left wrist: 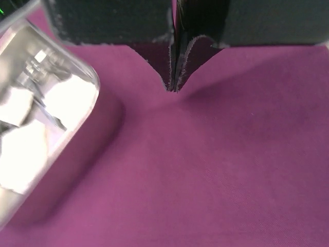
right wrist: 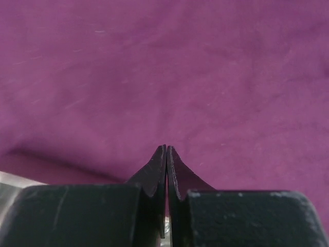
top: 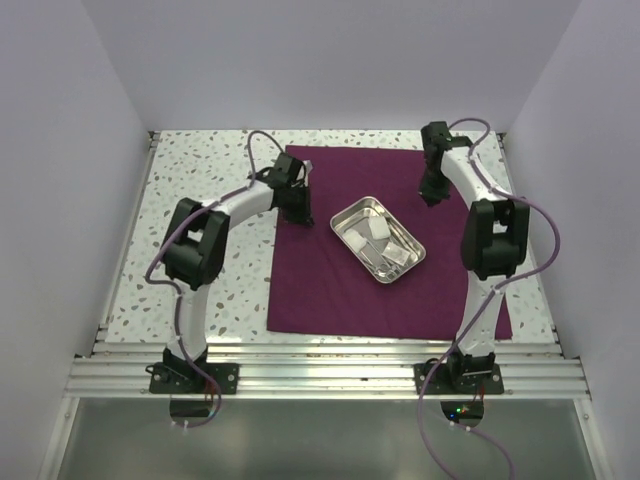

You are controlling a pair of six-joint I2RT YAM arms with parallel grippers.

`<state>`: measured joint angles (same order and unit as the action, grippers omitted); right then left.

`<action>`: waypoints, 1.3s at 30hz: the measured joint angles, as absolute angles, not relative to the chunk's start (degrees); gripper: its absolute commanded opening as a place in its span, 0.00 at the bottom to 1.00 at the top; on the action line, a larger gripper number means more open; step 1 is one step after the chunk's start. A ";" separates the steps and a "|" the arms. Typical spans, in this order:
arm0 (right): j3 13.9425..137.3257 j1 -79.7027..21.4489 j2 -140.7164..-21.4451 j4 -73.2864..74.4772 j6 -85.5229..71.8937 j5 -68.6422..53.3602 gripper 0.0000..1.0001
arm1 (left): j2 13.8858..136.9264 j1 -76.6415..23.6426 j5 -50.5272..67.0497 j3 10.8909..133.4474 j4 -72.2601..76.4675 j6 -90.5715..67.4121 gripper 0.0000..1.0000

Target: Prepare the surgical pack

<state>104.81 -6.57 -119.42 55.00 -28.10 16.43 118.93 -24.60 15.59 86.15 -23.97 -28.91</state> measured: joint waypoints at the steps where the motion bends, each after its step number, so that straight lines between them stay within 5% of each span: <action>1: 104.38 -6.31 -120.33 55.00 -28.93 17.28 0.00 | 120.14 -25.10 14.02 87.70 -25.39 -28.95 0.00; 11: 103.92 -8.99 -128.88 55.44 -31.90 18.52 0.00 | 118.50 -23.68 7.94 83.07 -29.15 -34.48 0.00; 24: 139.98 -22.39 -149.40 67.88 -27.53 19.88 0.04 | 103.70 -14.63 13.26 61.08 -26.37 -38.22 0.00; 32: 144.64 -24.60 -151.52 60.93 -27.73 9.02 0.07 | 97.32 -14.74 12.88 54.57 -28.16 -39.48 0.00; 39: 135.04 -18.81 -145.56 54.52 -29.61 1.76 0.18 | 92.86 -14.92 6.74 60.53 -34.26 -37.69 0.25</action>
<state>135.04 -18.81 -145.56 54.52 -29.61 1.76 92.86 -14.92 6.74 60.53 -34.26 -37.69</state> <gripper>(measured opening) 0.168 0.194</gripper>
